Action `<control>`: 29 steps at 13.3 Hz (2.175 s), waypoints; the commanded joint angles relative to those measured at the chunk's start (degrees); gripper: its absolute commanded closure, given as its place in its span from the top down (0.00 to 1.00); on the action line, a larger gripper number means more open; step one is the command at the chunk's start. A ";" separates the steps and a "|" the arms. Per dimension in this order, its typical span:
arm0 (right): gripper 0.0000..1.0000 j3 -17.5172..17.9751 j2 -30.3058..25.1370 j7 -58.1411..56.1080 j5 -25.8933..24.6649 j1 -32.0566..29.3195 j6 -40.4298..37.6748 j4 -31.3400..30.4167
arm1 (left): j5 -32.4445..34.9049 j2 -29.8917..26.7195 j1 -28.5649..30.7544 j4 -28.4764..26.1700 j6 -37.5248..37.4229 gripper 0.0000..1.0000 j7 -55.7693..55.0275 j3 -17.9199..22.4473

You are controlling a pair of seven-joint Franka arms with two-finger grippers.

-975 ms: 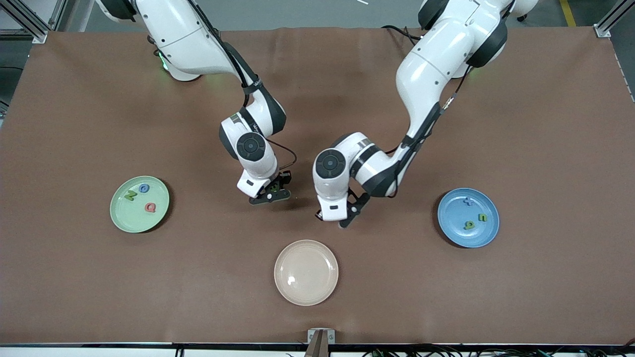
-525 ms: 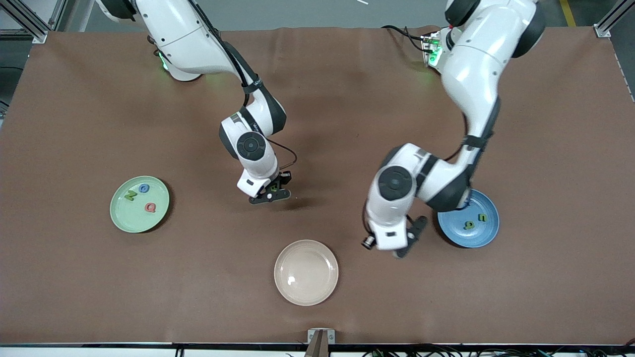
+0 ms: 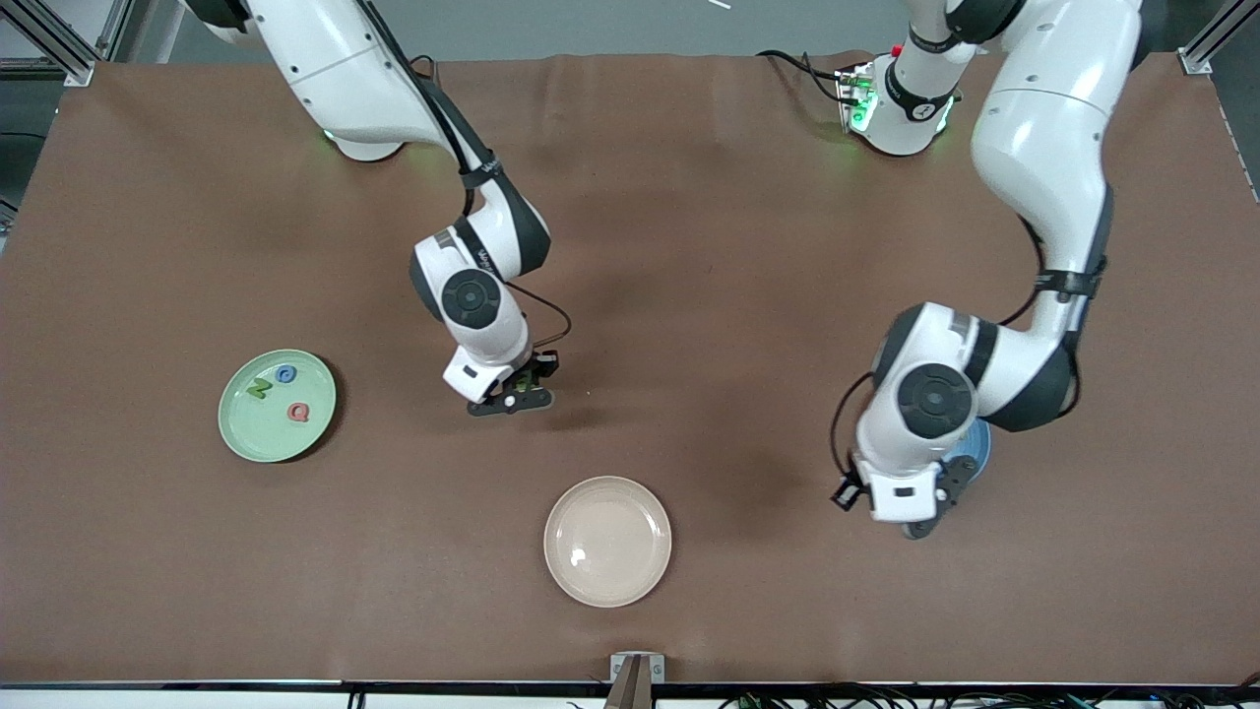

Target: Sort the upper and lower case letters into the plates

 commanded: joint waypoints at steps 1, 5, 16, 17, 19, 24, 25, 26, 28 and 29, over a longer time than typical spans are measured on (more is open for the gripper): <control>0.14 -0.40 -5.69 -9.55 -0.87 -6.04 -5.43 -1.85 | -0.35 -7.12 5.88 -11.81 1.56 0.02 7.29 -0.52; 0.14 -1.81 -9.13 -27.22 -0.87 -16.66 -9.23 -2.11 | -0.35 -7.83 10.38 -22.18 10.85 0.29 9.77 -0.87; 0.15 -1.81 -5.80 -55.02 -0.78 -35.50 2.01 -9.49 | -0.79 -16.19 10.39 -6.16 -10.62 1.00 19.97 -7.10; 0.16 -1.81 -5.01 -57.21 -0.78 -36.72 3.06 -9.49 | -0.44 -16.10 10.38 -3.25 -13.53 1.00 20.06 -8.33; 0.16 -1.81 -2.56 -58.37 -0.78 -37.35 6.13 -9.58 | -0.87 -17.58 11.08 -1.55 -15.05 1.00 22.24 -9.13; 0.83 -1.73 -0.70 -58.11 -0.52 -37.35 8.17 -9.67 | -2.54 -27.59 13.72 -1.55 -19.60 1.00 35.15 -8.96; 1.00 -1.73 -1.04 -57.67 -0.35 -37.35 7.39 -9.67 | -2.81 -29.17 13.99 -1.55 -21.88 1.00 37.26 -8.79; 1.00 -1.64 -2.00 -57.41 -0.08 -37.35 5.81 -9.67 | -3.59 -31.19 14.77 -1.55 -25.47 1.00 40.33 -8.70; 1.00 -1.38 -7.96 -56.53 0.27 -37.26 -1.37 -9.23 | -4.65 -34.19 16.01 -1.64 -30.94 1.00 46.57 -8.70; 1.00 -1.20 -11.38 -53.92 0.27 -36.57 -5.06 -9.06 | -5.35 -35.51 17.23 -1.64 -32.96 1.00 49.64 -8.70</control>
